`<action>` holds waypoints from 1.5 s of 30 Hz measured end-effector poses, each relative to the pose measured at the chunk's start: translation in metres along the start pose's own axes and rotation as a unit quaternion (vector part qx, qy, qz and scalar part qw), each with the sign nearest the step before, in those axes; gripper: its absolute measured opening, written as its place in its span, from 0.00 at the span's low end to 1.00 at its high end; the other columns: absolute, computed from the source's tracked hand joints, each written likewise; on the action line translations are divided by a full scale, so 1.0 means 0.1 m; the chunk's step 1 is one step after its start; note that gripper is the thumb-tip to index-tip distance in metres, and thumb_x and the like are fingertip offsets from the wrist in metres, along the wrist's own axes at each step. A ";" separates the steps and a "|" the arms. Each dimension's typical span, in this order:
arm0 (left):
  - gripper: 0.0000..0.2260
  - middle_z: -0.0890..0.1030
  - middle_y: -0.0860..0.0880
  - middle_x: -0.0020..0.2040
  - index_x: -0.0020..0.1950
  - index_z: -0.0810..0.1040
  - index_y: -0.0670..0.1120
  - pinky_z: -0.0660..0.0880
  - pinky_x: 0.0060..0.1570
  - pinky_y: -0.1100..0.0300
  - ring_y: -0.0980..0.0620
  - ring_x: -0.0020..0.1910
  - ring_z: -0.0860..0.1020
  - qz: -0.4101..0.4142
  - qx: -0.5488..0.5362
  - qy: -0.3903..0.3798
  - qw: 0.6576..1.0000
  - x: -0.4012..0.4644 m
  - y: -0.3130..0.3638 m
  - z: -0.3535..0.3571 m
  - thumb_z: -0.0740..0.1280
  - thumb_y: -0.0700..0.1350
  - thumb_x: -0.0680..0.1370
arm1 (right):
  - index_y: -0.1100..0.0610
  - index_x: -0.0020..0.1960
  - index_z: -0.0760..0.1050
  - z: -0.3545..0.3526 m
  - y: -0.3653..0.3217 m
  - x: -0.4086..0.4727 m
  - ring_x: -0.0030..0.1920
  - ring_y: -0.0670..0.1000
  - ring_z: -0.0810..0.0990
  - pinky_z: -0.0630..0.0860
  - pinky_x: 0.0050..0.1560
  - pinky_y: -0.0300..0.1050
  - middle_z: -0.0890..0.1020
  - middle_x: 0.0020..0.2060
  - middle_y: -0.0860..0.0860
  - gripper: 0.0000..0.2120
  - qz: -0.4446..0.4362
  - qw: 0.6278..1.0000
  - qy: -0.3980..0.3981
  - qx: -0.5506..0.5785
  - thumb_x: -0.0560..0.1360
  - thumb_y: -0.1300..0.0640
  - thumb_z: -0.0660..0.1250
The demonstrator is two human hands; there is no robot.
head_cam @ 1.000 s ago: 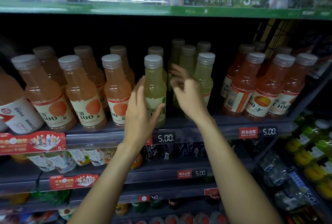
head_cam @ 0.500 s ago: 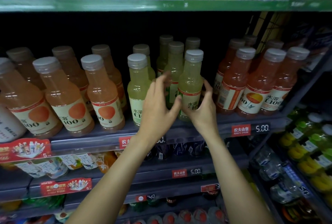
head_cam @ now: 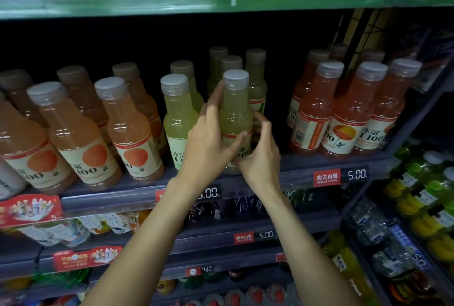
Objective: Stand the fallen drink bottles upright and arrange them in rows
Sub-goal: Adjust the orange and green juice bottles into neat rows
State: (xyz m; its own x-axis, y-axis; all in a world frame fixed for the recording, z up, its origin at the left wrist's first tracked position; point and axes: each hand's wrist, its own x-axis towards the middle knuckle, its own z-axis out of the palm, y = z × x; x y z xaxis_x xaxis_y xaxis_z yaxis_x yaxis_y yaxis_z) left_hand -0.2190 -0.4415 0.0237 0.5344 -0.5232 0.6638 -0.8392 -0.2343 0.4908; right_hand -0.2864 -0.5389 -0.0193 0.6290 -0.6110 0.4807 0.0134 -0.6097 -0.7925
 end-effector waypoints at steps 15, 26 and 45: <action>0.40 0.75 0.38 0.60 0.77 0.51 0.41 0.76 0.44 0.50 0.41 0.52 0.77 -0.015 0.104 0.025 0.994 -0.04 0.08 0.08 0.71 0.50 0.75 | 0.63 0.63 0.70 -0.23 -0.23 1.16 0.55 0.46 0.77 0.71 0.50 0.29 0.78 0.53 0.52 0.15 -0.021 0.990 -0.131 0.047 0.77 0.64 0.63; 0.41 0.74 0.39 0.63 0.78 0.50 0.44 0.76 0.47 0.48 0.41 0.55 0.77 -0.028 0.091 0.026 0.995 -0.04 0.09 0.09 0.71 0.50 0.75 | 0.60 0.59 0.75 -0.13 -0.32 1.16 0.53 0.53 0.80 0.77 0.55 0.50 0.82 0.52 0.56 0.14 -0.016 0.996 -0.090 -0.021 0.75 0.57 0.67; 0.39 0.75 0.35 0.60 0.77 0.50 0.41 0.70 0.41 0.55 0.38 0.45 0.78 -0.021 0.114 0.028 0.993 -0.05 0.09 0.12 0.70 0.48 0.76 | 0.50 0.74 0.56 -0.66 -0.12 0.85 0.50 0.54 0.79 0.77 0.47 0.49 0.77 0.55 0.57 0.28 -0.095 0.988 -0.008 -0.123 0.78 0.62 0.62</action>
State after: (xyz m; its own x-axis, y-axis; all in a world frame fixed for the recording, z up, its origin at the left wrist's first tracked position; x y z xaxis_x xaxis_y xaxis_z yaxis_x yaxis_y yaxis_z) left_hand -0.2307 -0.4506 0.0184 0.5692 -0.4644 0.6785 -0.8135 -0.4378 0.3828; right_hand -0.2844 -0.6167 0.0557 0.6462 -0.4670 0.6036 -0.0563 -0.8179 -0.5726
